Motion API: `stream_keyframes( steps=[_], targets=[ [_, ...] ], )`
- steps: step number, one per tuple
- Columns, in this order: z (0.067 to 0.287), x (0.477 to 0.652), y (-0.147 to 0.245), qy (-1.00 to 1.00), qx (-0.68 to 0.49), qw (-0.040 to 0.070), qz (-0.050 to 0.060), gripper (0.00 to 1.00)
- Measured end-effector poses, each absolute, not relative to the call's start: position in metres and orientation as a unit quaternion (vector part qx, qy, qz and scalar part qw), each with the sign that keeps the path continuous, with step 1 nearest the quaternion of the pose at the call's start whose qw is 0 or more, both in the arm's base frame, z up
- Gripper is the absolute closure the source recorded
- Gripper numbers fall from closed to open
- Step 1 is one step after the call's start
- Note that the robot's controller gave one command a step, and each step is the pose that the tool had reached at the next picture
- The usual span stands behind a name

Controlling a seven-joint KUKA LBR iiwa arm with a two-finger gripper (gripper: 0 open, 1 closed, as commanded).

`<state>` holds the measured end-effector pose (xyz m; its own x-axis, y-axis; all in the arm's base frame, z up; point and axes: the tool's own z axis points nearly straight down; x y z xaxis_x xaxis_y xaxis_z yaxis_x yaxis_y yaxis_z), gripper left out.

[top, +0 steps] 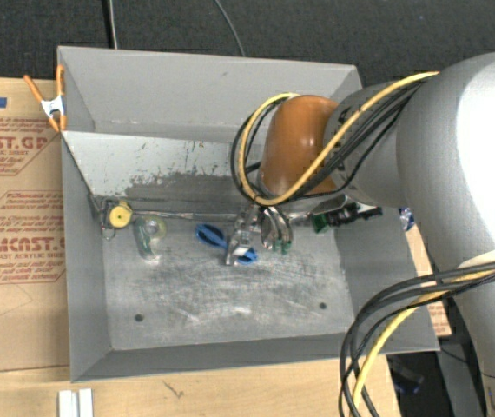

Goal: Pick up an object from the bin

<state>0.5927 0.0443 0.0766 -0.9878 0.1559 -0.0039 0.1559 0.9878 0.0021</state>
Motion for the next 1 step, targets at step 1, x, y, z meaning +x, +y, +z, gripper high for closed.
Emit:
stream_keyframes(
  steps=[1],
  targets=[
    [0.1304,0.5948,0.0447,0.997,0.078,0.004,0.001,1.0]
  ],
)
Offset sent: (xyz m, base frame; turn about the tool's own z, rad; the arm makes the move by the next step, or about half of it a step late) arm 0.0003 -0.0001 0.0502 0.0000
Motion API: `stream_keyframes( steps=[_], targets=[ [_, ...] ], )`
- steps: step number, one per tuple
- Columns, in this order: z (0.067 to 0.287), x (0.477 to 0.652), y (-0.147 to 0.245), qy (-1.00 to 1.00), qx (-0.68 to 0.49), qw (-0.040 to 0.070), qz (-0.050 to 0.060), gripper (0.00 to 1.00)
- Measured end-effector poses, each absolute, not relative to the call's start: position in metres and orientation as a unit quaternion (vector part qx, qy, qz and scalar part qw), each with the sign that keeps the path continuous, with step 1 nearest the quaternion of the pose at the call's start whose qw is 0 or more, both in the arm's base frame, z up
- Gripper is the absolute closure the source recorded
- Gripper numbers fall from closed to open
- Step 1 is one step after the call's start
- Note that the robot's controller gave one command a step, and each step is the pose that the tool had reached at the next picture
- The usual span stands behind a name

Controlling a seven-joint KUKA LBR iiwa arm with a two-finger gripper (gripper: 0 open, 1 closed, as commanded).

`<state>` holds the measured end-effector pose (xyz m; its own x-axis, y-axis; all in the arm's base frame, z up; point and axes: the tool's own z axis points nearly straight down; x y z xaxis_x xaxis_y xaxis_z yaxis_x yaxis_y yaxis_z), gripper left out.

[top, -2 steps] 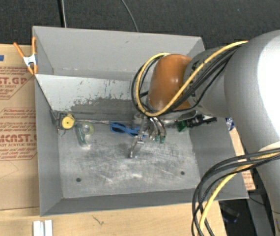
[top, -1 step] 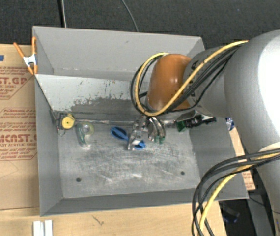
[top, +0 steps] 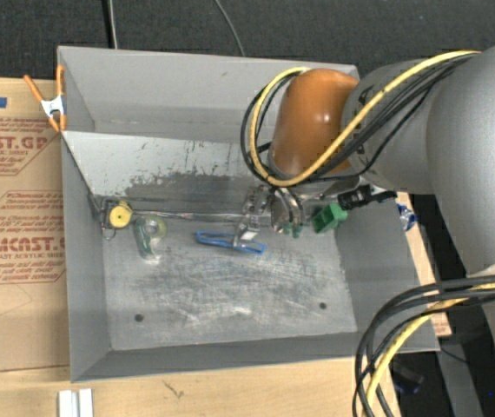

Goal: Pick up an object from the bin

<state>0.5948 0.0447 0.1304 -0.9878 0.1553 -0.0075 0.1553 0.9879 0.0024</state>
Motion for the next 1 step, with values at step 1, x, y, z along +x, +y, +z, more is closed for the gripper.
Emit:
stream_keyframes(
  steps=[1],
  targets=[
    [0.1702,0.5962,0.0452,0.997,0.077,0.003,0.001,1.0]
  ],
)
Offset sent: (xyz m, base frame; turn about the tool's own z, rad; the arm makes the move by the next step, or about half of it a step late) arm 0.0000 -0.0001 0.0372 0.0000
